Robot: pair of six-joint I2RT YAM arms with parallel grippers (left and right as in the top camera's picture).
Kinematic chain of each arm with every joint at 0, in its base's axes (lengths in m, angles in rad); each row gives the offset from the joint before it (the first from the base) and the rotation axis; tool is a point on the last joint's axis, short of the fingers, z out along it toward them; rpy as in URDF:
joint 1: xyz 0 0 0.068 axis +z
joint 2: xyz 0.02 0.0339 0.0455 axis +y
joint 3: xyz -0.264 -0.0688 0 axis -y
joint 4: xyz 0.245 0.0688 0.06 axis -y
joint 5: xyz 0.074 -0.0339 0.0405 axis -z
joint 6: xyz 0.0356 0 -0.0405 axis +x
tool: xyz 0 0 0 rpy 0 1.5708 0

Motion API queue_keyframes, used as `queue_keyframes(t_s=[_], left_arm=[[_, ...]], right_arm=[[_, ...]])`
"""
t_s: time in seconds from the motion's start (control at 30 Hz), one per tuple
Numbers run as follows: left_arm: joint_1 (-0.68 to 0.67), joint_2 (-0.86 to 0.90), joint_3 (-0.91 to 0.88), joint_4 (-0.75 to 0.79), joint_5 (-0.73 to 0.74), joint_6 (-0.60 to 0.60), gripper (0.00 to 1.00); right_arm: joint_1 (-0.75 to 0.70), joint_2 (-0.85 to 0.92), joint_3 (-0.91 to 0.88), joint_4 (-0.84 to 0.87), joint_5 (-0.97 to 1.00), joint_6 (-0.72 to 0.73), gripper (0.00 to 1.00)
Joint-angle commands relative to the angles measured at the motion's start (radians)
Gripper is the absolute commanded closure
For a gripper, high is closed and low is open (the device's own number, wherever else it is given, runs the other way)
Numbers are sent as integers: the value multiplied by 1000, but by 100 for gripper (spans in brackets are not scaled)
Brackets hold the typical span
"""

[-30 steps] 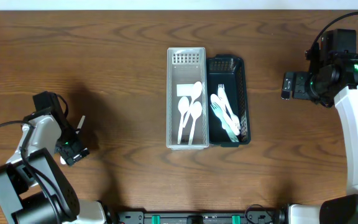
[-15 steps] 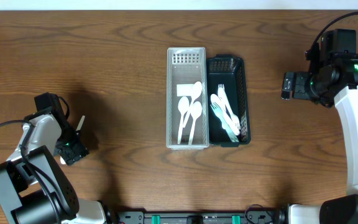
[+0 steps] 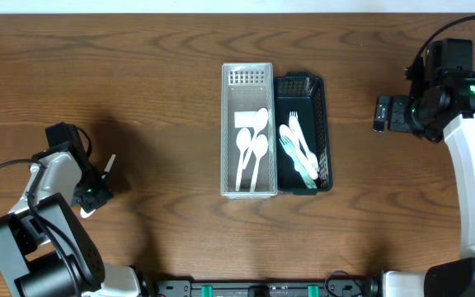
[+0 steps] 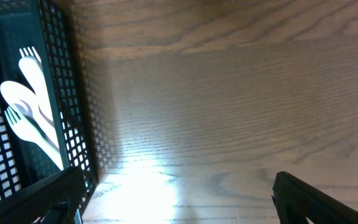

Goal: Pack container
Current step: 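Close the left gripper on the spoon handle and lift it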

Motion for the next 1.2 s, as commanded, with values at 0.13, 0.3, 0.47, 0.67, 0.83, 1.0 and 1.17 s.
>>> queue_keyframes(t_s=[0.13,0.3,0.47,0.67,0.83,1.0,1.17], left_arm=[[5,13,-3,14,-59,-6,65],[5,13,-3,13,-102,-6,70],[5,13,-3,13,-102,-6,81],[5,13,-3,12,-102,-6,86],[5,13,-3,10,-102,-6,89],[5,13,-3,9,-101,40,94],[5,12,-3,10,-101,109,94]], right_arm=[[-14,2,-5,-19,-7,-13,1],[-14,2,-5,-22,-7,-13,1],[-14,2,-5,-23,-7,-13,1],[-14,2,-5,-22,-7,-13,1],[-14,2,-5,-22,-7,-13,1],[-14,2,-5,-22,-7,-13,1],[-14,2,-5,-22,-7,-13,1]])
